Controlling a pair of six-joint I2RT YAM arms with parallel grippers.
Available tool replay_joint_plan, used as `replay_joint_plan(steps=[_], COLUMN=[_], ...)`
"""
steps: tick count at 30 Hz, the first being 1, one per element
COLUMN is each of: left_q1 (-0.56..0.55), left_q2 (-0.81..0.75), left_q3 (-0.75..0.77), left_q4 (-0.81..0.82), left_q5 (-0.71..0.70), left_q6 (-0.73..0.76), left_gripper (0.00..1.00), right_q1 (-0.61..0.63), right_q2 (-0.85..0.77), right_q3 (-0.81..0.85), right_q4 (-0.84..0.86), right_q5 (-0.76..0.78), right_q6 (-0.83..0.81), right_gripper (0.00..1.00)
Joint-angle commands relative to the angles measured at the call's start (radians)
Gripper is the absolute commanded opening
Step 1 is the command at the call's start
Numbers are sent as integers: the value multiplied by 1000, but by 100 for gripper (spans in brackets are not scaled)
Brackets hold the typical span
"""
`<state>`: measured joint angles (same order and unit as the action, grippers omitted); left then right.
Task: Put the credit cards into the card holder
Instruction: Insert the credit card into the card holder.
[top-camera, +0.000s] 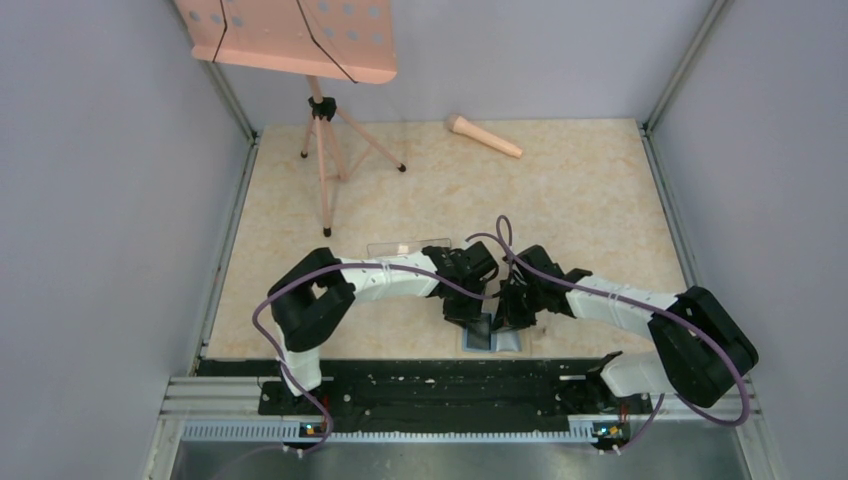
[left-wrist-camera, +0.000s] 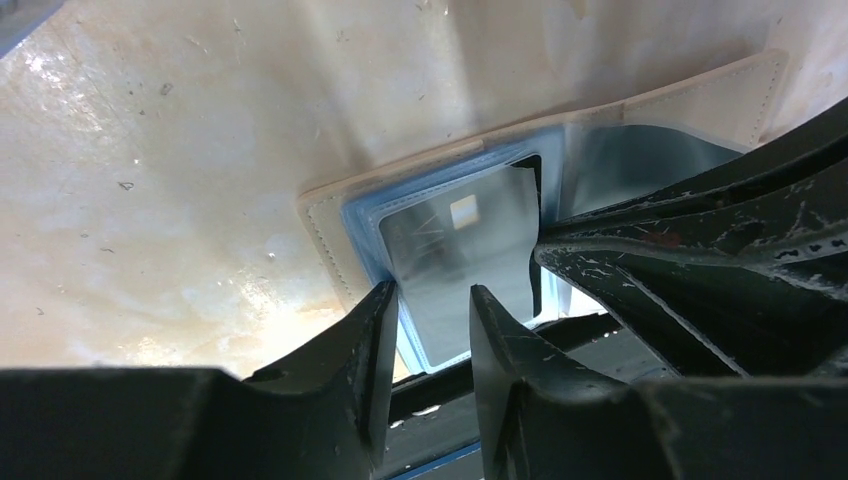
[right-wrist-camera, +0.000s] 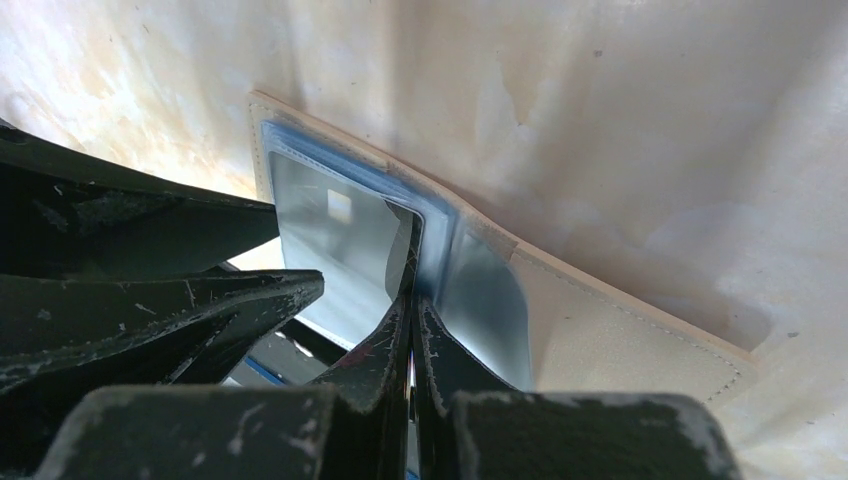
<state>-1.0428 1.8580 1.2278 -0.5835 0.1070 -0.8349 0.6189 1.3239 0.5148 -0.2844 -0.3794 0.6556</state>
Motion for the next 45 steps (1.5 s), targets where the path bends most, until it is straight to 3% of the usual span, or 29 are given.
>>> replay_joint_plan(steps=[1,12,22,24,27,28,39,43,45], left_q1=[-5,-4,-4,-5,-4,-4,-4,-4,-5], left_q2=[-59,-129,-64,-61,-61,-62,-97,-94,-92], left_q3=[-12,-42,-23,-18,-9,-7,49,68,75], left_q4=[90,152,162,153,126,115,-165,-154,-115], left_q5=[34,48,100,91,70,61,-165,-130,-77], left_q6=[-14,-35,-39,-38,-37,-37,-14,-21,-31], left_gripper=[36,35,35,28,1,0,0,0,9], right_q1=[9,8,9,9,8,8,9,9,8], right_q2=[12,-34,-92,-106,-131,-137,-148,-144,-143], right_q3=[-11,21,89,101,116,119,160,171,174], right_q4=[31,-3,-94,-113,-140,-145,-176,-175,-176], right_q5=[5,16,64,82,112,119,135,137,138], right_q6=[1,7,-9,-8,-9,-11,-25,-27,-27], right_gripper=[0,0,2,3,4,4,5,5,6])
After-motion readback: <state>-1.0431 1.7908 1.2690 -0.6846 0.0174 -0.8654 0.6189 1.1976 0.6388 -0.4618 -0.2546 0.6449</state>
